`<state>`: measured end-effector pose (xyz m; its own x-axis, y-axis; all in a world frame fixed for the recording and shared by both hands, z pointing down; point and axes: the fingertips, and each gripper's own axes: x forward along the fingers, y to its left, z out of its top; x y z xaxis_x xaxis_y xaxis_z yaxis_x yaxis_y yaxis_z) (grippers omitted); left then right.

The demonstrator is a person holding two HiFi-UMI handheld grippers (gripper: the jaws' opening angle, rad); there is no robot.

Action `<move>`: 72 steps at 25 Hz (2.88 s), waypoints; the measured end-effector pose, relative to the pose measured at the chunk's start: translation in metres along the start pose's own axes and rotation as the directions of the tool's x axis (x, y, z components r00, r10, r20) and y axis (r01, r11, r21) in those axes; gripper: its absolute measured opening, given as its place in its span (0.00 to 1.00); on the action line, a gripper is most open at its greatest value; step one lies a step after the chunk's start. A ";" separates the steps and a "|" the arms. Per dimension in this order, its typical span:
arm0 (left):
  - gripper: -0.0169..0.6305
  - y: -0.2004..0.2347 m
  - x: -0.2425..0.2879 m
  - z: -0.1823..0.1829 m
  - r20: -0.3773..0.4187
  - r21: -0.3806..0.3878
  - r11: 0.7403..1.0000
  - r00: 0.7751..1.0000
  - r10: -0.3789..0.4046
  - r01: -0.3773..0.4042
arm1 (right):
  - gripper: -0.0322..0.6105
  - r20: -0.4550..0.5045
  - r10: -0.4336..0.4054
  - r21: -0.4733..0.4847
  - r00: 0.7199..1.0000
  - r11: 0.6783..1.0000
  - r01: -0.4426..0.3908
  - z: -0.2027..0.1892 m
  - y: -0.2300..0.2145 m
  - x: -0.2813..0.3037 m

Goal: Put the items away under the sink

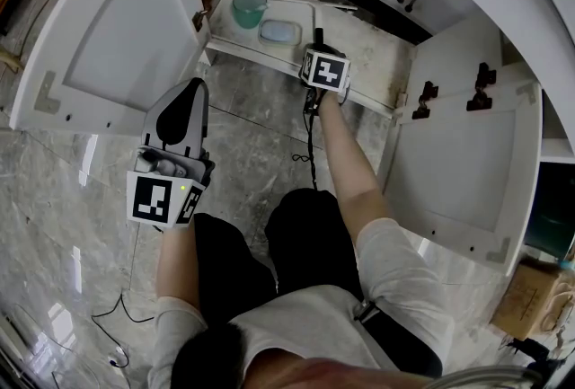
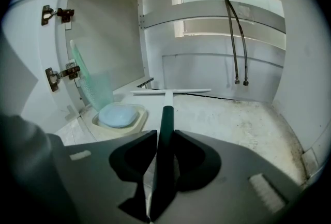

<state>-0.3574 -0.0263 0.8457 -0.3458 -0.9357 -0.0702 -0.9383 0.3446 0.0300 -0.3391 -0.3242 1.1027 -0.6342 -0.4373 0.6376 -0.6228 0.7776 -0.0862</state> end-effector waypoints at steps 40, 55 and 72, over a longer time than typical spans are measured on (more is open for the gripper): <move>0.04 -0.056 -0.013 0.229 -0.134 -0.114 0.993 0.990 -0.041 0.026 | 0.07 0.330 0.301 -0.171 0.895 0.951 -0.256 0.168 0.077 -0.379; 0.04 -0.074 -0.054 0.406 -0.130 -0.100 0.995 0.991 -0.042 0.029 | 0.07 0.402 0.315 -0.226 0.860 0.944 -0.240 0.280 0.107 -0.570; 0.04 -0.094 -0.092 0.531 -0.040 -0.078 0.996 0.998 -0.048 0.045 | 0.07 0.485 0.335 -0.296 0.808 0.932 -0.208 0.357 0.120 -0.705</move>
<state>-0.2397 0.0683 0.3202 -0.3002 -0.9534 -0.0311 -0.9496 0.2955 0.1049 -0.1307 -0.0838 0.3695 -0.9430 -0.3123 0.1151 -0.3128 0.9497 0.0137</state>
